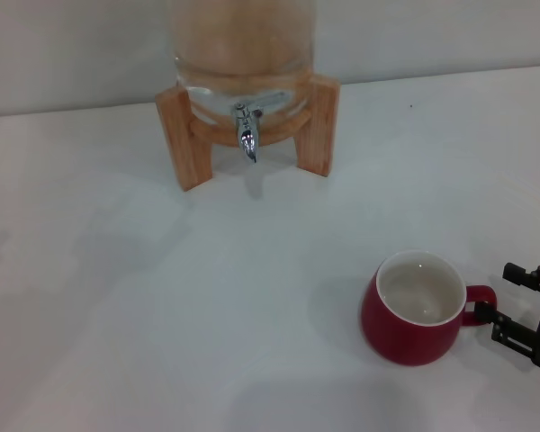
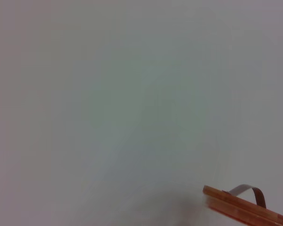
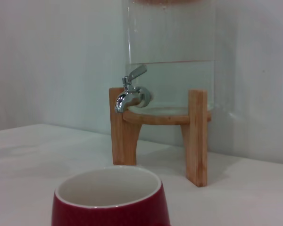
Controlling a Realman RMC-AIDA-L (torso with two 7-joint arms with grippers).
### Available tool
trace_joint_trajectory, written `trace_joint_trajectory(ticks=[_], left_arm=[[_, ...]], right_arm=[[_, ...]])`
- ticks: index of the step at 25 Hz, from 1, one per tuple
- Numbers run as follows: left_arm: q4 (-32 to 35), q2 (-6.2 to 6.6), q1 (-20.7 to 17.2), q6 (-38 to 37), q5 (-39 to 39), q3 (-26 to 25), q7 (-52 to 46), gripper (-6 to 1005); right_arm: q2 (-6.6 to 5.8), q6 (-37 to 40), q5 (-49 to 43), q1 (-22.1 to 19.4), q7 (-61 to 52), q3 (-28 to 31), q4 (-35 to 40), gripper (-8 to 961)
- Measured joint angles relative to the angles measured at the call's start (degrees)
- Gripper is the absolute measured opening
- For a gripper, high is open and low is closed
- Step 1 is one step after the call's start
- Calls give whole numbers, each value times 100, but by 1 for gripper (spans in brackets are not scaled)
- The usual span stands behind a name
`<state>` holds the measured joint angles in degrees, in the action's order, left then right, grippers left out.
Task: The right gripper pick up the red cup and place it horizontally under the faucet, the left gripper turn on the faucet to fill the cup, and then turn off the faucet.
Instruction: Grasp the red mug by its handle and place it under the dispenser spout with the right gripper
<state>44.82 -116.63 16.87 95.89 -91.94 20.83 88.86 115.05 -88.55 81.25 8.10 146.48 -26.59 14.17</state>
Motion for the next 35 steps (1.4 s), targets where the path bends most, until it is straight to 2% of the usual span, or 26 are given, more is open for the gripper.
trace_joint_trajectory(ticks=[35], left_arm=[[0,0,-33,19,-52,0,0,876]], right_arm=[[0,48,4,51,-59,-4,-13,539]])
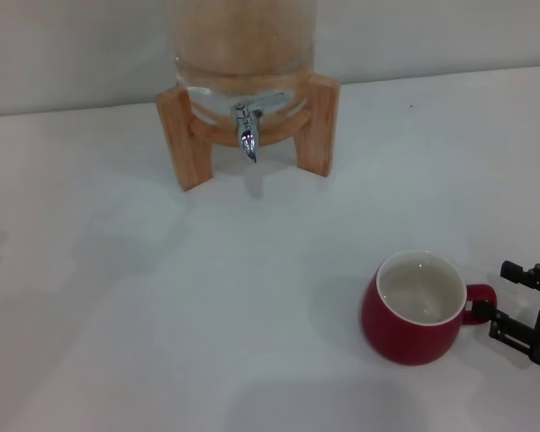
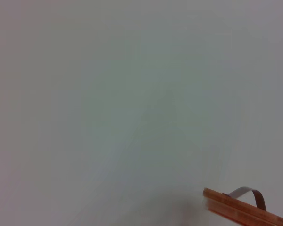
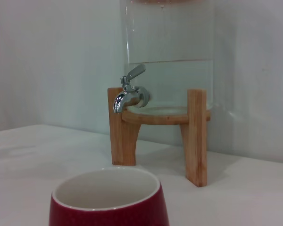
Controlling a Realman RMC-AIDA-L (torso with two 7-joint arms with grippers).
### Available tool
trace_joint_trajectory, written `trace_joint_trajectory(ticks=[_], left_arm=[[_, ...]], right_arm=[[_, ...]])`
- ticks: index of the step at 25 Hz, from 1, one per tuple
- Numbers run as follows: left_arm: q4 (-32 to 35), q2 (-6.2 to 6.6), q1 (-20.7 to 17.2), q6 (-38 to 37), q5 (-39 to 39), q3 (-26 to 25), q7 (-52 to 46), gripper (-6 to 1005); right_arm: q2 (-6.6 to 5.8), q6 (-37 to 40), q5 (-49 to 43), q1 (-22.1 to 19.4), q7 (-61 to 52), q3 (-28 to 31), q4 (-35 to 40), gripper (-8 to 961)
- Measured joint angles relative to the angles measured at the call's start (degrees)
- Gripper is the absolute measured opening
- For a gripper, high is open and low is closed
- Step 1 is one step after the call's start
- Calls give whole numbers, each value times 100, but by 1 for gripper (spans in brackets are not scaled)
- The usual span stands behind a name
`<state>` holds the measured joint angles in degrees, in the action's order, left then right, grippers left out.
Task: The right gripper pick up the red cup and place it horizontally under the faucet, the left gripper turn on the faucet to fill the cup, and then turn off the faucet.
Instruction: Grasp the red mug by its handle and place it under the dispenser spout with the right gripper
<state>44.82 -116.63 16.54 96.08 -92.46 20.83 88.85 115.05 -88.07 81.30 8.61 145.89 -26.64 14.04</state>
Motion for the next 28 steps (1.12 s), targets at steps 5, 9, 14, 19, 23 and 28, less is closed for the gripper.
trace_joint_trajectory(ticks=[5,9,14,19,23,28], left_arm=[[0,-4,-2,0,0,0,0,876],[0,-7,-3,0,0,0,0,876],[0,-9,-11,6,0,0,0,876],[0,-9,-19,7,-24,0,0,876],[0,-9,-19,7,-46,0,0,876],[0,-9,-19,7,-55,0,0,876]], right_arm=[[1,6,0,16,25,0,-53,535],[8,3,40,35,51,0,-68,510],[9,-1,102,91,60,-5,-101,393],[9,8,122,145,68,-6,-136,254],[9,3,136,168,71,-8,-139,162],[9,12,202,185,78,-9,-161,153]])
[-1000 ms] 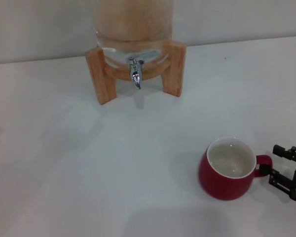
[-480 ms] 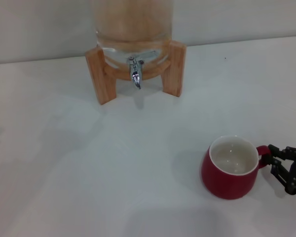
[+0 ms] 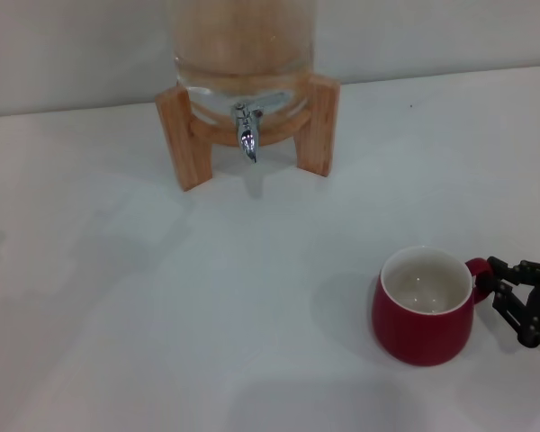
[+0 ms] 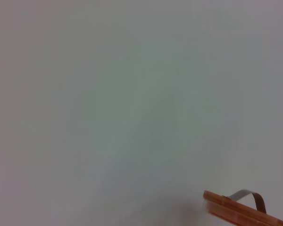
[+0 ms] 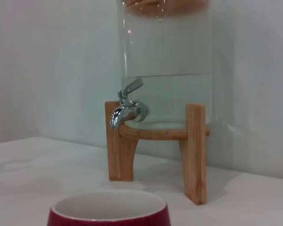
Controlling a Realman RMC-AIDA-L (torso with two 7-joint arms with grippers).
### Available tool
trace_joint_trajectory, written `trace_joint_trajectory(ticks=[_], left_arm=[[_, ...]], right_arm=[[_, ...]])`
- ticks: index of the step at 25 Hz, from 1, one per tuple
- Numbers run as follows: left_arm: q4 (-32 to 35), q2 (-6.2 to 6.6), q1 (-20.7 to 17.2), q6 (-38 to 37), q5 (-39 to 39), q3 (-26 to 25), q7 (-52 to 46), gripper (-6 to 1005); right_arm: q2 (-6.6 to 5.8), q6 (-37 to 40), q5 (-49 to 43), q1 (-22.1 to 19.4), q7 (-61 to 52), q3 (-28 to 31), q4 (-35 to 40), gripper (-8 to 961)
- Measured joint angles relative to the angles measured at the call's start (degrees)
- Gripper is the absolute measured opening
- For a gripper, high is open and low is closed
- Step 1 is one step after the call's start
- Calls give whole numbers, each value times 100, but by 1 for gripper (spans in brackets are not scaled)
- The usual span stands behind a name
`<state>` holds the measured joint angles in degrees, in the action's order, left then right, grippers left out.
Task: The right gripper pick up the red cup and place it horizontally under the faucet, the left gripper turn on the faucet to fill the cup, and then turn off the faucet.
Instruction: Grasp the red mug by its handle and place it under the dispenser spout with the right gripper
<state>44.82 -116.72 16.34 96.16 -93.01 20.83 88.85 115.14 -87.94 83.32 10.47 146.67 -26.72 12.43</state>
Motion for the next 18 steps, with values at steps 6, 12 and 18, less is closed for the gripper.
trace_joint_trajectory(ticks=[6,12,18], left_arm=[[0,0,0,0,-7,0,0,876],[0,0,0,0,-7,0,0,876],[0,0,-1,-8,7,0,0,876]], right_arm=[[0,35,27,33,55,1,-42,144],[0,119,142,93,64,-1,-190,140],[5,143,214,208,106,-1,-336,135]])
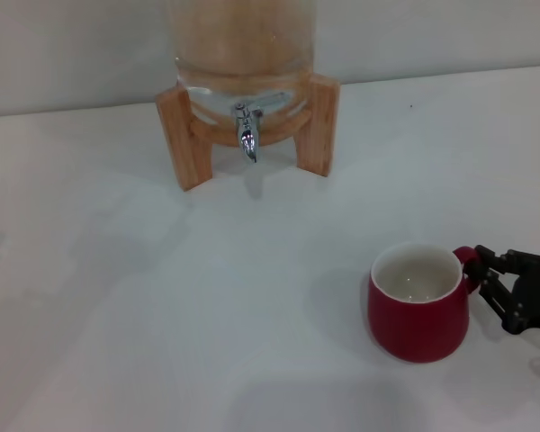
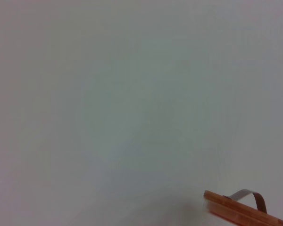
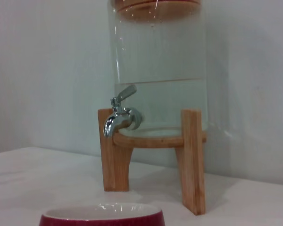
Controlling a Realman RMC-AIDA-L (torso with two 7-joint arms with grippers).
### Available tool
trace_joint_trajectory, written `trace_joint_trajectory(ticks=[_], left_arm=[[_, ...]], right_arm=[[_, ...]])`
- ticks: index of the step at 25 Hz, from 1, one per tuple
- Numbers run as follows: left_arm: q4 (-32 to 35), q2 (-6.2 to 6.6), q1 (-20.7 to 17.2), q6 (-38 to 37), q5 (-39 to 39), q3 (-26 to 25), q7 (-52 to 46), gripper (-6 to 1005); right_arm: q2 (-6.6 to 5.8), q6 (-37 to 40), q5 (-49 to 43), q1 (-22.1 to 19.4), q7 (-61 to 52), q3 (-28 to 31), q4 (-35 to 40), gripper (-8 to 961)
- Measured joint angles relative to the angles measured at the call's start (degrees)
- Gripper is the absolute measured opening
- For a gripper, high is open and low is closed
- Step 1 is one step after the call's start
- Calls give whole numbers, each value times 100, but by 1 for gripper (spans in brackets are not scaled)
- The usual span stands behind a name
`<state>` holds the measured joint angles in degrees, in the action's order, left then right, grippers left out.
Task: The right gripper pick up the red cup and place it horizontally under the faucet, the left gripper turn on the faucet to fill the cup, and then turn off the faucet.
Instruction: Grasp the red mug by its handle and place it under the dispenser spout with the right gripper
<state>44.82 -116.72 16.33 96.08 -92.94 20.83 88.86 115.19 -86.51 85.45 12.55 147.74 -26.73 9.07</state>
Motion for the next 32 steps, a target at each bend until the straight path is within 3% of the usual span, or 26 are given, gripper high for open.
trace_joint_trajectory(ticks=[14,32], left_arm=[[0,0,-24,-25,5,10,0,876],[-9,0,-36,-23,22,35,1,876]], right_arm=[[10,-18,150,207,88,11,-204,133],[21,330,171,934,309,-52,-585,133]])
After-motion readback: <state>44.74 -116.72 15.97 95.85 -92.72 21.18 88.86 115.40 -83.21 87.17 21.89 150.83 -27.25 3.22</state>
